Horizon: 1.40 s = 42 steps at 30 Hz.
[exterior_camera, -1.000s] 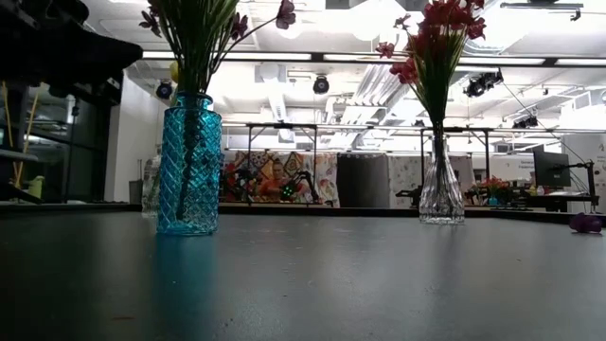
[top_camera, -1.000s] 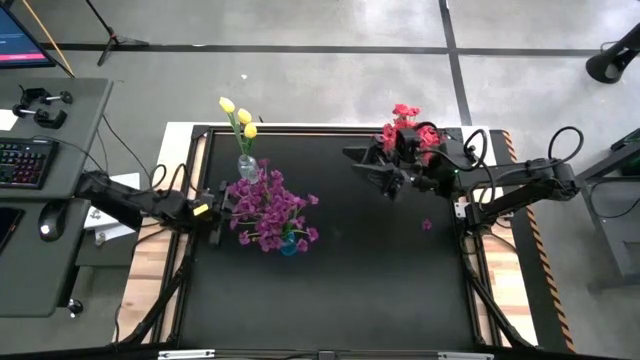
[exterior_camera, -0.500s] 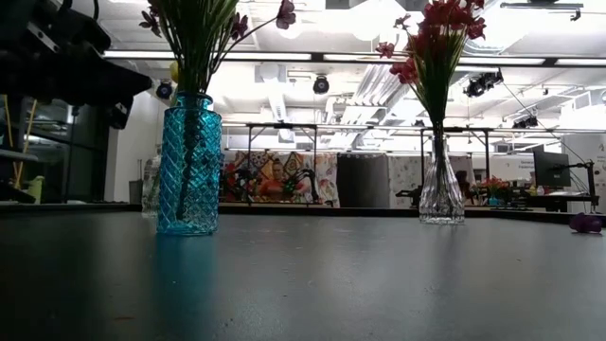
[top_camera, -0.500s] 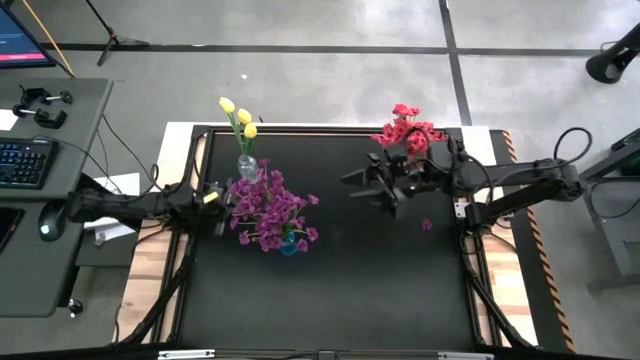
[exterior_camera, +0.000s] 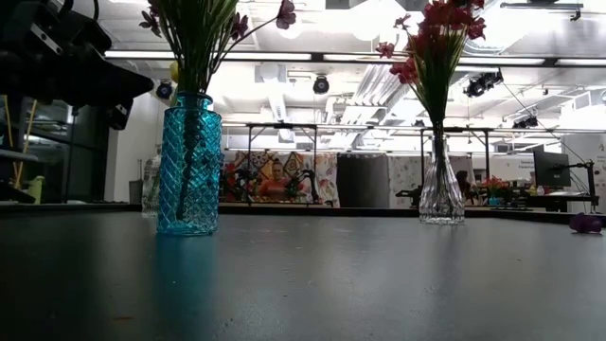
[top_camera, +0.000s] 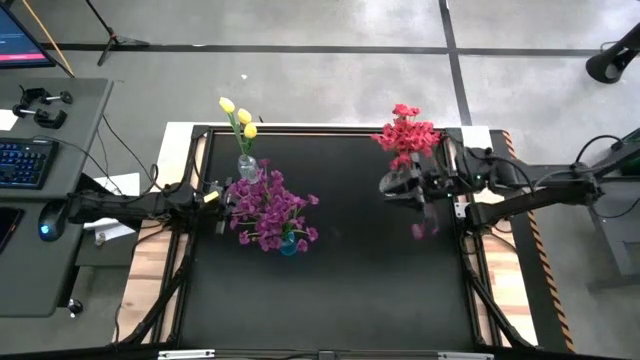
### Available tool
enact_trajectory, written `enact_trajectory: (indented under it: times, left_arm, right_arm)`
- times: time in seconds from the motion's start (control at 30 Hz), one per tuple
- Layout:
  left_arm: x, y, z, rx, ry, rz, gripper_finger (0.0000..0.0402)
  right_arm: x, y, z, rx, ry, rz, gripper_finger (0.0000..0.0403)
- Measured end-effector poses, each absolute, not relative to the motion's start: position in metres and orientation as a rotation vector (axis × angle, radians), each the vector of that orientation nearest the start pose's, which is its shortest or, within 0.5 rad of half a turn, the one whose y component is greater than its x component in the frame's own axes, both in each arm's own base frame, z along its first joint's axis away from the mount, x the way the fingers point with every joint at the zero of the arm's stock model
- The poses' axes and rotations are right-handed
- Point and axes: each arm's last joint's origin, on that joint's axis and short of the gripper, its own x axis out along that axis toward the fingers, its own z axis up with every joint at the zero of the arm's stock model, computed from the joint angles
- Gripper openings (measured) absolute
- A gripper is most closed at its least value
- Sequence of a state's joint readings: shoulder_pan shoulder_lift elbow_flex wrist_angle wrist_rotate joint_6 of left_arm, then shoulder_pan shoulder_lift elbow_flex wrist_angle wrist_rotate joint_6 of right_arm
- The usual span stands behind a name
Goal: Sort flowers into vase by color
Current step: Return to Home Position
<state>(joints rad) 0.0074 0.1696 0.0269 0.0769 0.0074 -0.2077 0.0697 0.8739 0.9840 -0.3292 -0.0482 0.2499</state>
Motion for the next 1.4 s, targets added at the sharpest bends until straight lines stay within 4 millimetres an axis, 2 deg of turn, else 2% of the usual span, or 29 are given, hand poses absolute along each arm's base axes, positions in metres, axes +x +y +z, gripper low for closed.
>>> enact_trajectory:
  times: [0.07,0.1,0.27,0.43,0.53,0.6,0.7,0.93,1.2,1.4]
  left_arm:
    - [0.107,0.001,0.166,-0.208,0.066,0.007,0.0000]
    - [0.107,0.001,0.166,-0.208,0.066,0.007,0.0000]
    - [0.107,0.001,0.166,-0.208,0.066,0.007,0.0000]
    - [0.107,0.001,0.166,-0.208,0.066,0.007,0.0000]
    - [0.107,0.001,0.166,-0.208,0.067,0.007,0.0000]
    - [0.107,0.001,0.166,-0.208,0.068,0.007,0.0000]
    - [0.107,0.001,0.166,-0.208,0.068,0.007,0.0000]
    - [0.107,0.001,0.166,-0.208,0.067,0.007,0.0000]
    - [0.107,0.001,0.166,-0.207,0.068,0.007,0.0000]
    - [0.107,0.001,0.166,-0.207,0.068,0.007,0.0000]
  right_arm:
    - [0.176,0.015,0.355,0.229,0.223,0.087,0.0028]
    - [0.174,0.015,0.345,0.230,0.211,0.091,0.0014]
    - [0.168,0.016,0.290,0.318,0.059,0.133,0.0021]
    - [0.163,0.016,0.244,0.363,-0.093,0.166,0.0004]
    - [0.161,0.015,0.224,0.295,-0.105,0.163,0.0003]
    - [0.161,0.015,0.212,0.180,-0.065,0.152,0.0001]
    - [0.158,0.015,0.199,0.092,-0.035,0.146,0.0001]
    - [0.148,0.007,0.176,0.095,-0.038,0.168,0.0000]
    - [0.142,-0.012,0.162,0.091,0.016,0.199,0.0000]
    - [0.141,-0.018,0.160,0.144,0.043,0.206,0.0000]
